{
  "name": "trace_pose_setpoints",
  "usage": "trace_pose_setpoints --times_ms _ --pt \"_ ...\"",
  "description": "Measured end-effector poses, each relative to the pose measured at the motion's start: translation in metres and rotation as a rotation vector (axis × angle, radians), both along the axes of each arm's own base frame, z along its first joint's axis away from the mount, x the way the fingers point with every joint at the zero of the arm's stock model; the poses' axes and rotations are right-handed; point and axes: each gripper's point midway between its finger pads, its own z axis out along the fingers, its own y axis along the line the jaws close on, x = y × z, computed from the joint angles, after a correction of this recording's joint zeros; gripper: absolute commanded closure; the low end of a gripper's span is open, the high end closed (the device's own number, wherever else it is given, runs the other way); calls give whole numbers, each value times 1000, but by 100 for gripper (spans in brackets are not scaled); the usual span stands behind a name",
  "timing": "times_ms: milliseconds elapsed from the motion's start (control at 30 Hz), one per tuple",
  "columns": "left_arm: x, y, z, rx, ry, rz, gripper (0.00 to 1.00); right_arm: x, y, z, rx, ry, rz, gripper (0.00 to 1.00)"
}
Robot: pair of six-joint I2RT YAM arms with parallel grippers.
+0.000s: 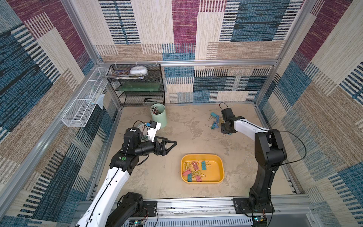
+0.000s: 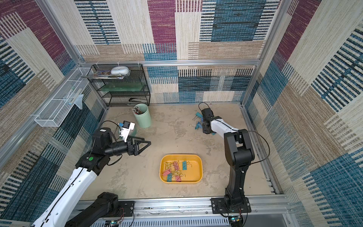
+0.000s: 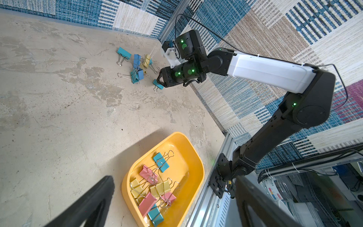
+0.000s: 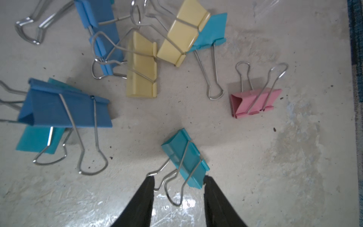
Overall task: Put the binder clips in the storage box
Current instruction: Pick up the binder clip at the center of the board.
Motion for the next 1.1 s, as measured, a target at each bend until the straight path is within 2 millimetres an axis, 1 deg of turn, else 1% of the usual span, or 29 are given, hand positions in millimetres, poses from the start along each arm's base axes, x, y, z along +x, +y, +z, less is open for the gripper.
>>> trace_pose_setpoints --times_ms 133,200,300,400,500,533,600,633,733,800,867,933,1000,1100 --pt "0 0 -1 0 3 -1 1 0 -3 -2 -25 5 1 88" --pt "0 -1 -1 1 4 -2 1 2 -8 1 -53 -11 -7 93" --pt "0 -1 -1 1 5 -3 1 1 -10 14 -47 -35 -10 100" --pt "0 -1 -1 1 5 -5 0 -10 -11 31 -36 -59 -9 100" --pt "0 -1 -1 1 5 -5 1 -22 -10 57 4 -110 -9 100" --pt "0 -1 -1 1 5 -5 1 -29 -8 68 30 -134 -6 100" --pt "0 -1 -1 1 3 -4 1 -42 -4 84 87 -168 0 100" --pt "0 -1 -1 1 3 -4 0 -52 1 96 134 -195 12 100" --pt "0 -1 -1 1 2 -4 1 -78 19 119 280 -246 63 100" --pt "0 -1 -1 1 2 -4 1 -98 38 132 415 -279 113 100" --pt "0 -1 -1 1 2 -4 1 -121 58 139 535 -288 164 100" --pt "0 -1 -1 1 2 -4 0 -141 79 143 643 -285 219 100" --pt "0 -1 -1 1 1 -4 0 -164 103 142 745 -259 282 100" --pt "0 -1 -1 1 1 -4 0 -193 133 132 855 -185 352 100"
